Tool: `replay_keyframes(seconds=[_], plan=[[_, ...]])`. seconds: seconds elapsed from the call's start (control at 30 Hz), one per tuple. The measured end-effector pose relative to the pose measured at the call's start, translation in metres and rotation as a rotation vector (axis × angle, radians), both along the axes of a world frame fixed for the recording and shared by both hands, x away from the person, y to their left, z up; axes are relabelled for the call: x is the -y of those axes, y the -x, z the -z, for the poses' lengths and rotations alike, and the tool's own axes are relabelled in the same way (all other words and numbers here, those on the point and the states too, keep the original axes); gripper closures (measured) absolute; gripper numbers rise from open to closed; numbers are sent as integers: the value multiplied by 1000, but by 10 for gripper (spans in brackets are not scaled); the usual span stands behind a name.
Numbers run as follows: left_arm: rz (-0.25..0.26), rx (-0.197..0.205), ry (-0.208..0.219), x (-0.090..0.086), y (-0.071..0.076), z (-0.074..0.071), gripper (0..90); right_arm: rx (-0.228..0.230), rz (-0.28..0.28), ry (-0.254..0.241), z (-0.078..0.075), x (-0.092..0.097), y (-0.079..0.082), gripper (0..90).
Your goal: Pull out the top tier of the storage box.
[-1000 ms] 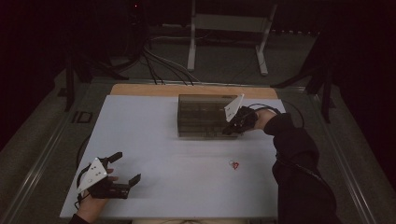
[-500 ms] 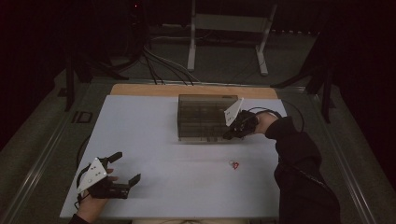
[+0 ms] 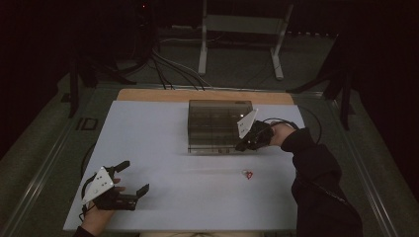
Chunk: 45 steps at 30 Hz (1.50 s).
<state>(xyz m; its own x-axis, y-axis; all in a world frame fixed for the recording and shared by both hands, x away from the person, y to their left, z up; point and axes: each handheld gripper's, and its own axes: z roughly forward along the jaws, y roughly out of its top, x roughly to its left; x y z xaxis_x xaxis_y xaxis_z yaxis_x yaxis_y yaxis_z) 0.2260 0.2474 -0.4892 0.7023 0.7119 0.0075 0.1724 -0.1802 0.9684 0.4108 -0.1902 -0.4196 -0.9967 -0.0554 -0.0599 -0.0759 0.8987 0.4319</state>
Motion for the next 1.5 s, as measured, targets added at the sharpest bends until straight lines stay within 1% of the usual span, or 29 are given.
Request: replay_keyframes(seconds=[0.2, 0.3, 0.43, 0.87, 1.03, 1.07, 1.13, 1.23, 1.27, 1.33, 1.37, 1.4, 1.43, 1.5], plan=[[2, 1, 1, 0, 0, 0, 2, 10, 6, -12, 1, 1, 2, 888], [2, 2, 2, 0, 0, 0, 2, 27, -3, -28, 2, 3, 4, 886], [3, 1, 2, 0, 0, 0, 2, 27, -5, -33, 3, 4, 4, 885], [3, 0, 1, 0, 0, 0, 2, 27, -7, -39, 3, 5, 2, 884], [3, 1, 2, 0, 0, 0, 2, 29, 0, -30, 2, 4, 3, 876], [3, 1, 2, 0, 0, 0, 2, 25, 4, -29, 2, 4, 3, 871], [3, 0, 2, 0, 0, 0, 2, 15, 8, -29, 2, 4, 4, 826], [3, -1, 3, 0, 0, 0, 2, -7, 25, -47, 0, 5, 4, 821], [3, -1, 3, 0, 0, 0, 2, -7, 31, -49, -1, 5, 4, 813], [4, -1, 2, 0, 0, 0, 2, -3, 54, -65, -4, 7, 4, 755], [5, 0, 2, 0, 0, 0, 2, -6, 68, -69, -6, 8, 4, 715], [5, -1, 2, 0, 0, 0, 2, 1, 80, -78, -7, 8, 4, 665], [5, -1, 2, 0, 0, 0, 2, 4, 126, -106, -9, 10, 3, 531], [4, 0, 3, 0, 0, 0, 2, 2, 175, -136, -11, 11, 3, 428]])
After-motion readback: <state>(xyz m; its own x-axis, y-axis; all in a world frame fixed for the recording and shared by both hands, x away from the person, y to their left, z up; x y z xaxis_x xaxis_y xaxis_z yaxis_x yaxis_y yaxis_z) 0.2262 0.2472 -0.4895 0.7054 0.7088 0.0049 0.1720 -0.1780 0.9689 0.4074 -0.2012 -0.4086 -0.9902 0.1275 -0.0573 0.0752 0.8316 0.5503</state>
